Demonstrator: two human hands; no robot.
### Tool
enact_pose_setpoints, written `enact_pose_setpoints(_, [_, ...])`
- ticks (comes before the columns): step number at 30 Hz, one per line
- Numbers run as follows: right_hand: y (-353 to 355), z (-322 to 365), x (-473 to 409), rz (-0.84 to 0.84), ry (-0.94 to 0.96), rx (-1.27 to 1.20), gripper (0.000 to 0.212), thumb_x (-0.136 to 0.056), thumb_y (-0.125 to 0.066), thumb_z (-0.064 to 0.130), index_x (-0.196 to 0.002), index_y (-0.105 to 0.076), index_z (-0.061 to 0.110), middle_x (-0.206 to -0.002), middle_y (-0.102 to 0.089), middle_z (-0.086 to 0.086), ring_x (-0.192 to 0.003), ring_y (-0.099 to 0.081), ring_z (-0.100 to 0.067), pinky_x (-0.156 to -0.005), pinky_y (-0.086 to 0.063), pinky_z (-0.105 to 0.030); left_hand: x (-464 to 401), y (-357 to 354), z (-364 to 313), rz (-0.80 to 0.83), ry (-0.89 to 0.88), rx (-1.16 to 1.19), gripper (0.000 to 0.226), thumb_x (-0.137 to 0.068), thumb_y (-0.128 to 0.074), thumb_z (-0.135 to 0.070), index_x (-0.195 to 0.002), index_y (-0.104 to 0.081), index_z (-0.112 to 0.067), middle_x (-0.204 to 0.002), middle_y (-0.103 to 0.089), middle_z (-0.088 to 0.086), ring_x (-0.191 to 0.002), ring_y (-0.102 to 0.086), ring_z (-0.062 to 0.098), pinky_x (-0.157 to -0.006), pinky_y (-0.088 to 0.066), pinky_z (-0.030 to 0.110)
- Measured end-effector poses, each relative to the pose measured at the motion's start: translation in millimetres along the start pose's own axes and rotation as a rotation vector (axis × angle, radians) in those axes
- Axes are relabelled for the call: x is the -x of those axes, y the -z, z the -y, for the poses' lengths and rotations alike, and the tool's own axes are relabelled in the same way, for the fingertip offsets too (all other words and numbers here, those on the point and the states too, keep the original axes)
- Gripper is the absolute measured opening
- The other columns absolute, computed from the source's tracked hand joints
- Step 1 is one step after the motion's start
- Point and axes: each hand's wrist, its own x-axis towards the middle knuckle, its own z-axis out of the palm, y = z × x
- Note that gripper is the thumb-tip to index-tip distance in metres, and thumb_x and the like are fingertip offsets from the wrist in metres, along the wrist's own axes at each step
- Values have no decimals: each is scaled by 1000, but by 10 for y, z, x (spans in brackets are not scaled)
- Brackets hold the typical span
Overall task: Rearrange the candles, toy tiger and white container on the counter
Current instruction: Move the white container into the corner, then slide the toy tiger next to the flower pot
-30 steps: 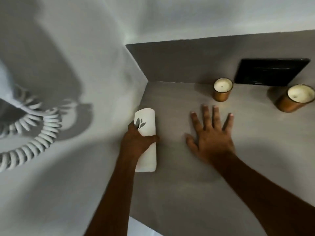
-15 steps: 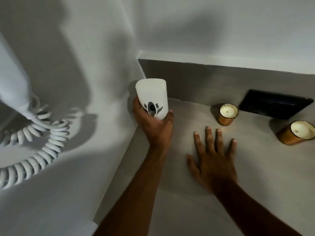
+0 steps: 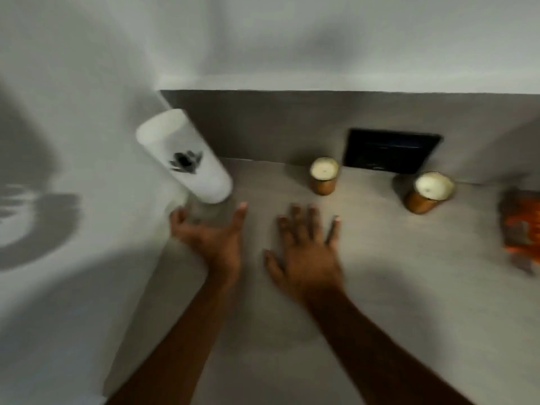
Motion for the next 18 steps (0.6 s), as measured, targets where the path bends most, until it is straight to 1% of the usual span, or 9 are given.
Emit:
enact_pose_setpoints(2, [39, -126, 186, -51, 11, -162, 72, -102, -44, 52, -163, -32, 16, -178, -17, -9, -165, -4, -31, -127, 14, -61, 513, 197, 31, 103, -1, -32, 85, -70, -91, 5, -130, -34, -12, -127, -47, 11, -107, -55, -22, -97, -51, 11])
enact_pose_setpoints(4, [43, -318, 562, -156, 10, -289, 64, -97, -55, 39, -153, -50, 9, -169, -40, -12, -161, -26, -30, -133, -6, -56, 992, 390, 43, 229, 64, -27, 68, -78, -85, 6, -121, -44, -27, -112, -55, -2, -88, -59, -20, -82, -49, 2])
enact_pose_setpoints(7, [-35, -872, 1481, -471, -90, -341, 41, -90, -63, 23, -127, -74, 7, -148, -65, -10, -144, -55, -29, -121, -43, -47, 1870, 492, -42, 486, 162, -50, 59, -77, -83, 11, -102, -58, -36, -98, -65, 5, -79, -65, -4, -76, -53, 6])
enact_pose_setpoints(8, [-56, -1072, 1781, -567, -152, -356, 33, -89, -69, 16, -119, -78, 7, -144, -69, -8, -141, -59, -28, -117, -48, -44, 2167, 482, -121, 568, 157, -57, 57, -78, -82, 13, -99, -61, -36, -95, -67, 10, -78, -67, -1, -77, -53, 6])
enact_pose_setpoints(10, [-22, -1525, 2356, -722, -332, -351, 23, -82, -80, 4, -105, -81, 7, -134, -74, -7, -135, -64, -28, -109, -54, -42, 2830, 359, -424, 791, 73, -33, 34, -81, -81, -11, -99, -65, -35, -95, -71, 15, -82, -69, 5, -81, -54, 8])
enact_pose_setpoints(11, [5, -1722, 2565, -780, -429, -361, 19, -81, -80, 2, -99, -82, 6, -129, -76, -7, -132, -65, -30, -105, -55, -42, 3124, 285, -604, 910, 15, -18, 23, -82, -74, -26, -102, -66, -36, -100, -73, 14, -90, -71, 12, -86, -57, 16])
enact_pose_setpoints(13, [81, -2038, 2826, -888, -628, -475, 14, -84, -74, 1, -94, -81, 7, -120, -78, -4, -128, -68, -30, -105, -53, -41, 3590, 76, -888, 1089, -119, 15, 21, -85, -63, -36, -105, -70, -33, -110, -74, 5, -105, -72, 19, -95, -59, 39])
enact_pose_setpoints(16, [255, -2356, 2837, -988, -833, -778, 25, -92, -70, -6, -102, -79, 16, -111, -79, 2, -113, -74, -18, -102, -57, -48, 4090, -429, -1191, 1148, -285, 36, 36, -95, -52, -28, -121, -72, -13, -125, -73, 9, -120, -68, 29, -104, -56, 53])
enact_pose_setpoints(18, [412, -2575, 2677, -1097, -842, -942, 25, -96, -70, -2, -107, -75, 20, -107, -78, 1, -103, -75, -15, -97, -61, -47, 4249, -818, -1327, 1113, -209, 4, 41, -100, -52, -20, -136, -63, -5, -140, -65, 16, -132, -62, 32, -112, -51, 54])
